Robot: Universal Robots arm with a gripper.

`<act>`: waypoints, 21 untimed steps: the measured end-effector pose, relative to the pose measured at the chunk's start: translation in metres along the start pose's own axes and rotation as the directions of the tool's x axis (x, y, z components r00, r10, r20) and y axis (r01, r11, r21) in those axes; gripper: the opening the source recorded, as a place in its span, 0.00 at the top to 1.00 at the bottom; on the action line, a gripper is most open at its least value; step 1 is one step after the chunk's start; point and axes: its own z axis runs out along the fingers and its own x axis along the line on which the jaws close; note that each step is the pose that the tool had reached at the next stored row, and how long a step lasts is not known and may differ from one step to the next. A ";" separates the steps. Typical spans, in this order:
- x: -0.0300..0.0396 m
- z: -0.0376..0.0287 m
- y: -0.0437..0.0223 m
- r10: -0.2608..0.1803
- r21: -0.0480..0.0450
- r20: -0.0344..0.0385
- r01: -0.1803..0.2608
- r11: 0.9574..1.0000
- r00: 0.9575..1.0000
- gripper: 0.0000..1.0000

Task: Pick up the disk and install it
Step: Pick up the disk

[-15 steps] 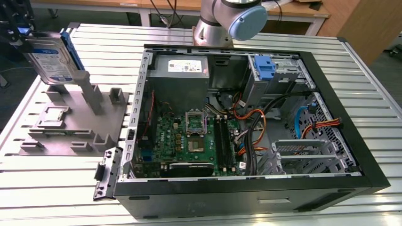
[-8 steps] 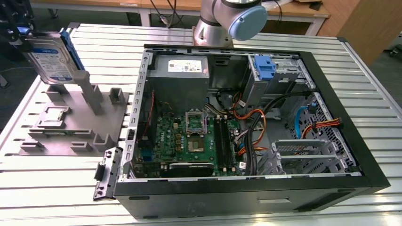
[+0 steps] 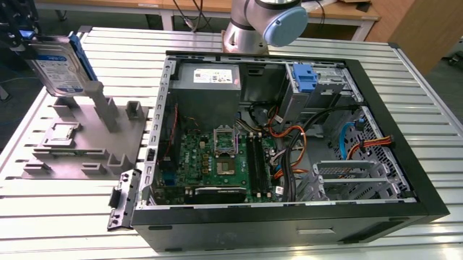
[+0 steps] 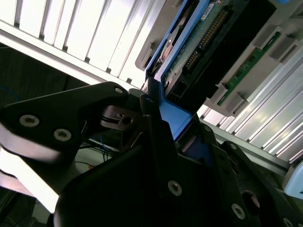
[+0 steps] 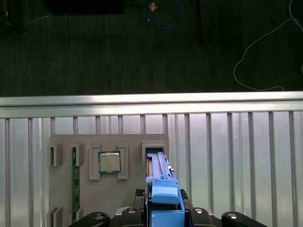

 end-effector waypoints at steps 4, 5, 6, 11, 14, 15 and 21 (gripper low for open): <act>-0.0001 -0.0009 0.0000 0.000 0.000 0.000 0.000 1.000 1.000 0.63; -0.0001 -0.0012 0.0000 0.000 0.000 0.000 0.000 1.000 1.000 0.63; -0.0001 -0.0014 0.0000 0.000 0.000 0.000 0.000 1.000 1.000 0.63; -0.0001 -0.0025 0.0000 0.000 0.000 0.000 0.000 1.000 1.000 0.63; -0.0002 -0.0035 0.0001 0.000 0.000 0.000 0.000 1.000 1.000 0.63; -0.0002 -0.0037 0.0000 0.000 0.000 0.000 0.000 1.000 1.000 0.63; -0.0003 -0.0055 0.0001 0.000 0.000 0.000 0.000 1.000 1.000 0.63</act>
